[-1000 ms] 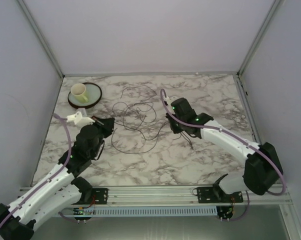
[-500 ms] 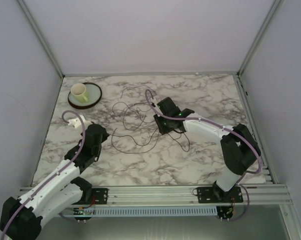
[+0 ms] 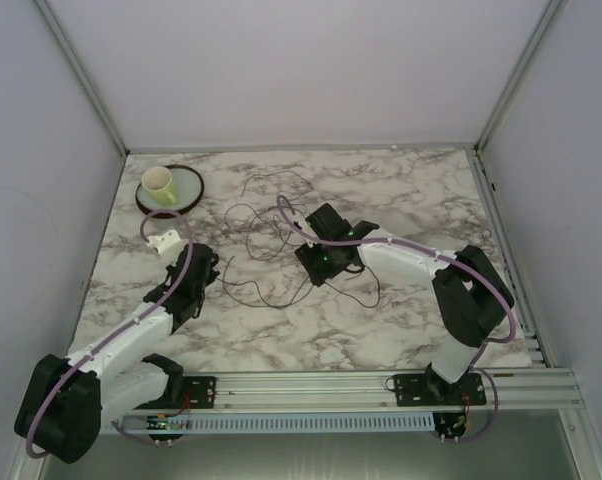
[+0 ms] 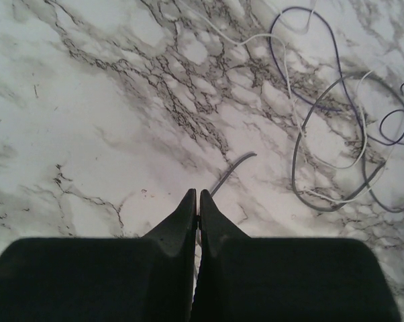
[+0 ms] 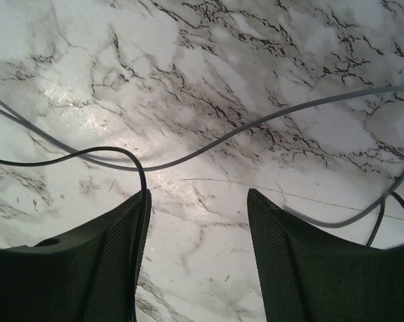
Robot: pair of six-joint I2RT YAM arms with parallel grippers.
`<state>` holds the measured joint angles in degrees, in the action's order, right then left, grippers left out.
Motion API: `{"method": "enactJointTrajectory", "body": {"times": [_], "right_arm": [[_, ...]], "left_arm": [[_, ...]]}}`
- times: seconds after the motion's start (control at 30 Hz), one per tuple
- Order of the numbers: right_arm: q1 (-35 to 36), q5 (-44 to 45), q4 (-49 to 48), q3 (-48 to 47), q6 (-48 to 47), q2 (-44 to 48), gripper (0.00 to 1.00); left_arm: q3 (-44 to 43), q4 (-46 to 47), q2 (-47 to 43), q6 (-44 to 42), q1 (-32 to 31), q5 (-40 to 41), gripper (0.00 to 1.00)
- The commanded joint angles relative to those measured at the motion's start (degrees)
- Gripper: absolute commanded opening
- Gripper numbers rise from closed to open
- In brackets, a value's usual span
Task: Zip-tie the wires
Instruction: Place the cable at the center of the board.
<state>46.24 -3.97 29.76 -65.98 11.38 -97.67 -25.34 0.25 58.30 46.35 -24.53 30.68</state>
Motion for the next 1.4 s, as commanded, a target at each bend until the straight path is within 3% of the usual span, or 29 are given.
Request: {"method": "enactJointTrajectory", "body": {"times": [0.0,0.47,0.63,0.83,1.0,1.37], "right_arm": [[0.18,-0.2,2.84,-4.14,-0.94,0.6,0.61],[-0.28,-0.33,11.16,-6.86,-4.32,0.65,0.7],[-2.43,0.11,10.8,-8.46,-2.73,4.27,0.77],[-5.85,-0.01,10.4,-9.69,-1.44,6.61,0.79],[-8.36,-0.77,8.47,-9.45,-0.21,8.07,0.79],[-13.57,6.42,6.01,-6.27,1.98,7.63,0.79]], "left_arm": [[1.26,6.14,1.89,-2.31,0.45,-1.5,0.0],[6.28,19.48,6.77,-5.74,0.45,-8.8,0.0],[4.51,15.23,9.43,-4.23,0.45,-4.52,0.04],[2.57,12.84,12.83,-4.03,0.45,-2.84,0.15],[1.1,10.71,14.22,-3.59,0.45,-0.97,0.19],[-2.26,4.74,10.91,-5.18,0.64,2.85,0.64]]}}
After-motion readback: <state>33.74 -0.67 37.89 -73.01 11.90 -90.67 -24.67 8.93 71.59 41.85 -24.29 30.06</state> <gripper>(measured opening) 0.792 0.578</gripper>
